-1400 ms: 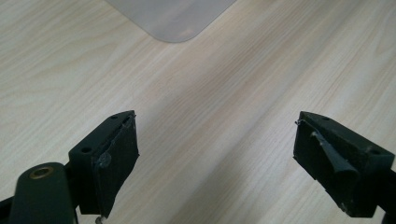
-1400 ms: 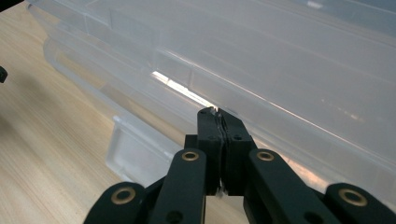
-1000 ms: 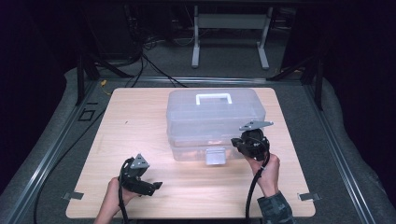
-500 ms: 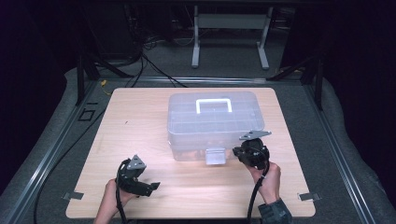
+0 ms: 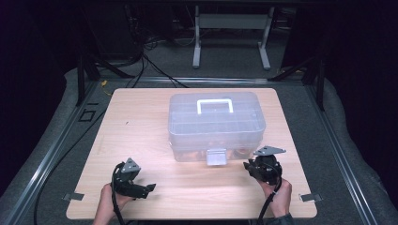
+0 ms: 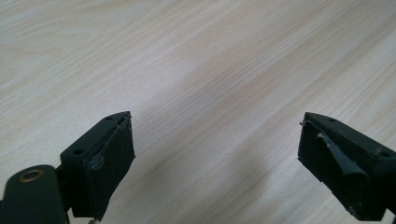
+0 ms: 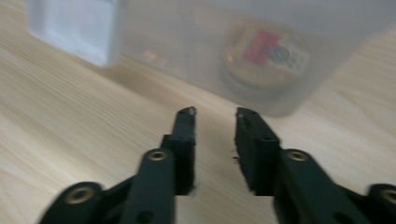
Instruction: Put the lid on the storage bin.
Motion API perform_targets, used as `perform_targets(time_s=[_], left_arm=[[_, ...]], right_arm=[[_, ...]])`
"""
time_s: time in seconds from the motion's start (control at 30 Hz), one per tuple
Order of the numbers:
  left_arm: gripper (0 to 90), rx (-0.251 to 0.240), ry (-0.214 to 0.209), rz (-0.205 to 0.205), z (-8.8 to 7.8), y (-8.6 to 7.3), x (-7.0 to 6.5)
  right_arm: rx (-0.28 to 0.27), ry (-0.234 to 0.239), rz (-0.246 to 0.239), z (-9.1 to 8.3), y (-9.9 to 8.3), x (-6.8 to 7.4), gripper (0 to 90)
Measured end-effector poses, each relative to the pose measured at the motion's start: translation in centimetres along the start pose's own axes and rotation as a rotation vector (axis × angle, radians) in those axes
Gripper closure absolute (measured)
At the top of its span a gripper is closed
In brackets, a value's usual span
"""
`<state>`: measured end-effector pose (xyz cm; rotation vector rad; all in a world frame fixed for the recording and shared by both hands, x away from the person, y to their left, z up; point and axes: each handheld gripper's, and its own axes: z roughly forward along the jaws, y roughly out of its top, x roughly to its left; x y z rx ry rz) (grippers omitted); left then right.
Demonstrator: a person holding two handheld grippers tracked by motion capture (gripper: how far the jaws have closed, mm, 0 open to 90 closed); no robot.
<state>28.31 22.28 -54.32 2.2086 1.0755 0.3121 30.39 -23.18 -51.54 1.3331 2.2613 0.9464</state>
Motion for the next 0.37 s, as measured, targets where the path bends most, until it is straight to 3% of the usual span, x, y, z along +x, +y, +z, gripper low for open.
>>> perform_targets(time_s=[0.03, 0.1, 0.13, 0.17, 0.2, 0.23, 0.27, 0.33, 0.37], left_arm=[[10.4, -0.001, 0.008, -0.002, 0.0, -0.1, 0.0], [9.0, -0.013, 0.022, -0.002, 0.0, -0.3, 0.1], [8.4, -0.018, 0.027, -0.008, 0.1, -0.4, 0.2], [8.0, -0.02, 0.036, -0.012, 0.2, -0.5, 0.3], [6.8, -0.023, 0.038, -0.018, 0.3, -0.6, 0.3], [5.7, -0.024, 0.041, -0.02, 0.4, -0.7, 0.3], [5.3, -0.025, 0.049, -0.023, 0.5, -0.7, 0.4], [4.1, -0.028, 0.057, -0.03, 0.7, -1.0, 0.5], [3.8, -0.029, 0.062, -0.03, 0.8, -1.0, 0.5]], right_arm=[[0.014, -0.038, 0.004, 0.1, -0.5, -0.1, 59.4], [0.01, -0.04, 0.015, 0.4, -1.6, -0.5, 48.3], [-0.004, 0.001, 0.021, 0.6, -2.1, -0.8, 42.2], [0.011, -0.053, 0.026, 0.6, -2.5, -0.8, 36.1], [0.01, -0.015, 0.035, 0.9, -3.0, -1.2, 30.1], [0.039, -0.095, 0.035, 0.9, -3.2, -1.0, 25.4], [0.021, -0.067, 0.037, 1.1, -3.5, -1.2, 21.5], [0.043, -0.104, 0.046, 1.3, -3.8, -1.2, 14.2], [0.037, -0.082, 0.049, 1.5, -4.0, -1.3, 13.9]])
